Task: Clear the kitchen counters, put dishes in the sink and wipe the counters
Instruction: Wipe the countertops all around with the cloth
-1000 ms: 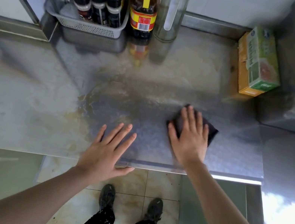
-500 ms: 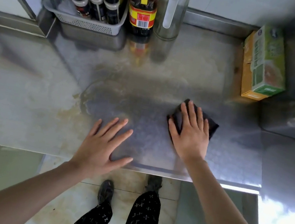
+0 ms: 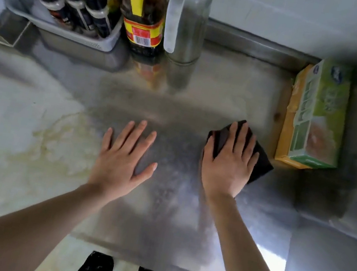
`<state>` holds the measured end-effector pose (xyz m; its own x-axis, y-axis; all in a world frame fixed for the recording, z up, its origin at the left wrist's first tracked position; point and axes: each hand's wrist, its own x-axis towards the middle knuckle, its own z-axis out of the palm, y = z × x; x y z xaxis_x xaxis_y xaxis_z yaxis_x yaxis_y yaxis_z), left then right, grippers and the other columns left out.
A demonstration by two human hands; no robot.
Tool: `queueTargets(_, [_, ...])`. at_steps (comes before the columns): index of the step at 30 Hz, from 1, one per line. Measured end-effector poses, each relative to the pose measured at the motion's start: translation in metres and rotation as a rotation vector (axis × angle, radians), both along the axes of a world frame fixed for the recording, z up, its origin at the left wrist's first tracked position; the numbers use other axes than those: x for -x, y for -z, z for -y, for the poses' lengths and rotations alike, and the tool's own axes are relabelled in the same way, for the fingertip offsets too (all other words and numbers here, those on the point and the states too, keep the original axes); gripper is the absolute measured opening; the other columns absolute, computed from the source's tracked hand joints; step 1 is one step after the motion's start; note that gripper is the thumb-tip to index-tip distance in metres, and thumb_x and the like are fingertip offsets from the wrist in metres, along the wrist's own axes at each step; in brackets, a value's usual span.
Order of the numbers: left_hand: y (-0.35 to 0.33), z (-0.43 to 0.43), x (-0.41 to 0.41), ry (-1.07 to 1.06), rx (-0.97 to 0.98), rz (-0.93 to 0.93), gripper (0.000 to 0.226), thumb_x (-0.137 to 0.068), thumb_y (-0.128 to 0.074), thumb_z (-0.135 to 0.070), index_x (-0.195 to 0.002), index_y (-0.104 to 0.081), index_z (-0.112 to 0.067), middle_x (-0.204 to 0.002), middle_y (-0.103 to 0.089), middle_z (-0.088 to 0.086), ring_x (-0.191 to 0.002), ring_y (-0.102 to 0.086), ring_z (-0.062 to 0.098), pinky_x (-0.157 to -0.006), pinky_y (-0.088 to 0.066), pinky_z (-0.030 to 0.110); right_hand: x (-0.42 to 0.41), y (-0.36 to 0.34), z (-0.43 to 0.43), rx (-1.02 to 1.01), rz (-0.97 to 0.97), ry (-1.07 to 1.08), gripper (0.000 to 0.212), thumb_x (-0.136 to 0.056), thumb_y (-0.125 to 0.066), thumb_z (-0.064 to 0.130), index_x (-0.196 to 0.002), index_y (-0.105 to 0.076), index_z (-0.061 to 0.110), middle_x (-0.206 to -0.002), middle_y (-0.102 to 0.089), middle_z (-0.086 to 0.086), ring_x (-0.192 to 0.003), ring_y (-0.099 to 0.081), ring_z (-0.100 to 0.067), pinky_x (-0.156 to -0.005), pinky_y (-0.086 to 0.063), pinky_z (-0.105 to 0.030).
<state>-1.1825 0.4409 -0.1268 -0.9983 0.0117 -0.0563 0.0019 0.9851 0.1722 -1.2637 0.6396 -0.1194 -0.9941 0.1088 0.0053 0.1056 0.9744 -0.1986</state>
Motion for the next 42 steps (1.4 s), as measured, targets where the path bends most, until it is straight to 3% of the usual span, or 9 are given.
queueTargets(6, [-0.003,-0.001,0.002,0.002,0.042,0.033,0.065,-0.086,-0.036,-0.056,-0.141,-0.033,-0.022,-0.15,-0.031,0.008,-0.138,-0.025,0.025,-0.105,-0.02,0.051,-0.012,0.005,-0.002,-0.013,-0.066,-0.641,0.057,-0.094,-0.039,0.05,-0.142,-0.04,0.019,-0.151,-0.034,-0.002,-0.138,-0.033,-0.029,-0.111,-0.025,-0.046])
queueTargets(8, [-0.005,-0.001,0.003,-0.002,0.037,0.056,0.064,-0.086,-0.036,-0.056,-0.141,-0.034,-0.022,-0.15,-0.032,0.008,-0.138,-0.026,0.026,-0.106,-0.02,0.051,0.011,0.006,-0.016,-0.058,-0.069,-0.639,0.056,-0.094,-0.038,0.051,-0.142,-0.04,0.022,-0.151,-0.035,-0.001,-0.138,-0.034,-0.028,-0.11,-0.025,-0.045])
queueTargets(13, [-0.01,-0.005,0.002,-0.021,0.031,0.087,0.063,-0.09,-0.028,-0.057,-0.141,-0.033,-0.021,-0.15,-0.032,0.01,-0.138,-0.025,0.027,-0.106,-0.02,0.052,0.051,0.0,0.0,-0.036,-0.012,-0.141,0.06,-0.095,-0.028,0.049,-0.146,-0.031,0.015,-0.153,-0.029,-0.009,-0.139,-0.028,-0.034,-0.111,-0.023,-0.05])
queueTargets(19, [-0.011,-0.031,0.054,-0.192,-0.014,0.105,0.061,-0.088,-0.031,-0.055,-0.143,-0.028,-0.027,-0.152,-0.029,0.005,-0.139,-0.021,0.026,-0.104,-0.023,0.059,0.031,0.003,-0.004,-0.063,-0.019,-0.715,0.058,-0.095,-0.031,0.054,-0.143,-0.038,0.023,-0.152,-0.032,0.0,-0.139,-0.031,-0.027,-0.11,-0.022,-0.044])
queueTargets(26, [-0.006,-0.029,0.087,-0.186,-0.009,0.104,0.059,-0.089,-0.03,-0.054,-0.142,-0.03,-0.028,-0.153,-0.027,0.005,-0.14,-0.022,0.028,-0.103,-0.019,0.064,0.14,0.0,0.001,-0.052,0.019,-0.15,0.062,-0.097,-0.022,0.052,-0.149,-0.021,0.019,-0.157,-0.018,-0.005,-0.144,-0.014,-0.03,-0.116,-0.012,-0.047])
queueTargets(28, [-0.006,-0.029,0.087,-0.187,-0.004,0.115,0.059,-0.089,-0.028,-0.054,-0.142,-0.029,-0.028,-0.153,-0.026,0.005,-0.141,-0.021,0.028,-0.104,-0.018,0.064,0.134,0.0,0.01,-0.062,0.01,-0.15,0.062,-0.097,-0.022,0.051,-0.149,-0.022,0.018,-0.157,-0.019,-0.006,-0.143,-0.017,-0.032,-0.115,-0.014,-0.048])
queueTargets(34, [-0.008,-0.029,0.088,-0.181,-0.009,0.129,0.06,-0.09,-0.028,-0.054,-0.143,-0.03,-0.027,-0.153,-0.027,0.006,-0.141,-0.02,0.028,-0.103,-0.017,0.064,0.116,-0.004,-0.015,-0.093,0.054,-0.676,0.061,-0.094,-0.026,0.057,-0.146,-0.031,0.025,-0.155,-0.025,0.001,-0.142,-0.022,-0.025,-0.113,-0.015,-0.043])
queueTargets(39, [-0.008,-0.03,0.089,-0.187,-0.008,0.121,0.061,-0.088,-0.03,-0.054,-0.142,-0.031,-0.026,-0.152,-0.028,0.007,-0.139,-0.023,0.029,-0.102,-0.02,0.065,0.157,-0.003,0.001,-0.011,0.034,-0.194,0.06,-0.097,-0.026,0.053,-0.149,-0.022,0.023,-0.157,-0.017,-0.001,-0.144,-0.013,-0.027,-0.116,-0.009,-0.044])
queueTargets(42, [-0.008,-0.029,0.089,-0.189,-0.01,0.128,0.061,-0.089,-0.029,-0.054,-0.143,-0.029,-0.027,-0.152,-0.027,0.006,-0.14,-0.022,0.029,-0.102,-0.019,0.065,0.164,-0.001,0.033,-0.011,0.046,-0.125,0.062,-0.097,-0.022,0.052,-0.15,-0.017,0.022,-0.158,-0.012,-0.001,-0.145,-0.009,-0.029,-0.116,-0.007,-0.045])
